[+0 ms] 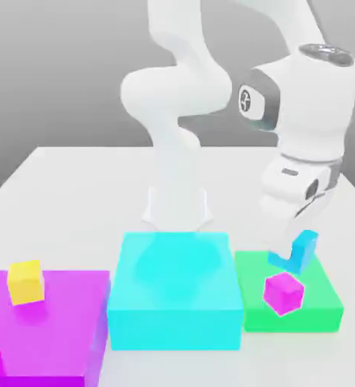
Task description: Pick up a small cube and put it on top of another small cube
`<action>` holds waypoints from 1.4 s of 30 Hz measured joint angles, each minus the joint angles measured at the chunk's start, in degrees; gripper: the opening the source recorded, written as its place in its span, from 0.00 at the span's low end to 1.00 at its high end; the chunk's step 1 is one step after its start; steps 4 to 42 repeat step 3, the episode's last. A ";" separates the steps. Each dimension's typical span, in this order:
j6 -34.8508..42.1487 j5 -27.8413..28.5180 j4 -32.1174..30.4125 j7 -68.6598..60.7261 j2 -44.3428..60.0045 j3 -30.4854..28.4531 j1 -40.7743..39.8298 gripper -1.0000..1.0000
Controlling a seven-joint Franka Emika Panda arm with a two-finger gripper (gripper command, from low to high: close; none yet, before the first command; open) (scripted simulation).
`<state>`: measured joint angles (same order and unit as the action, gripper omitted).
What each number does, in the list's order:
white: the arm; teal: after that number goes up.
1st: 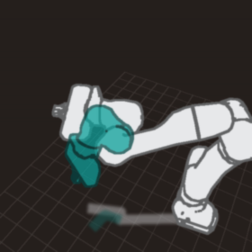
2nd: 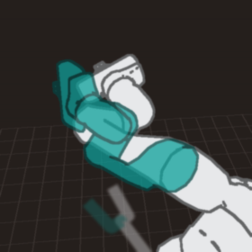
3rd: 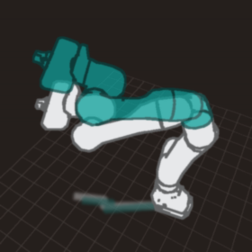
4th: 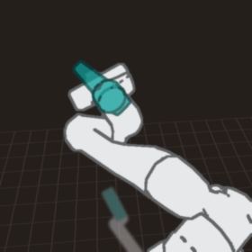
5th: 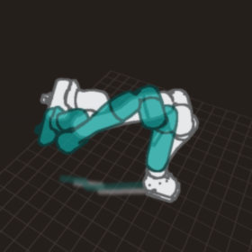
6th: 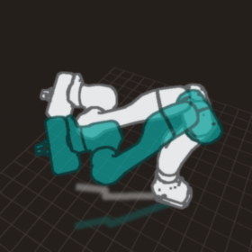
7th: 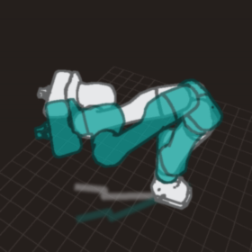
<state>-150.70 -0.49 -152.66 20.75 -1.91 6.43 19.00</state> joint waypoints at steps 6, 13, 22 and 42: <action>0.00 0.00 0.00 0.00 0.00 0.00 -0.05 1.00; 0.00 0.00 0.00 0.00 0.00 0.00 -0.05 1.00; 0.00 0.00 0.00 0.00 0.00 0.00 -0.05 1.00; 0.00 0.00 0.00 0.00 0.00 0.00 -0.05 1.00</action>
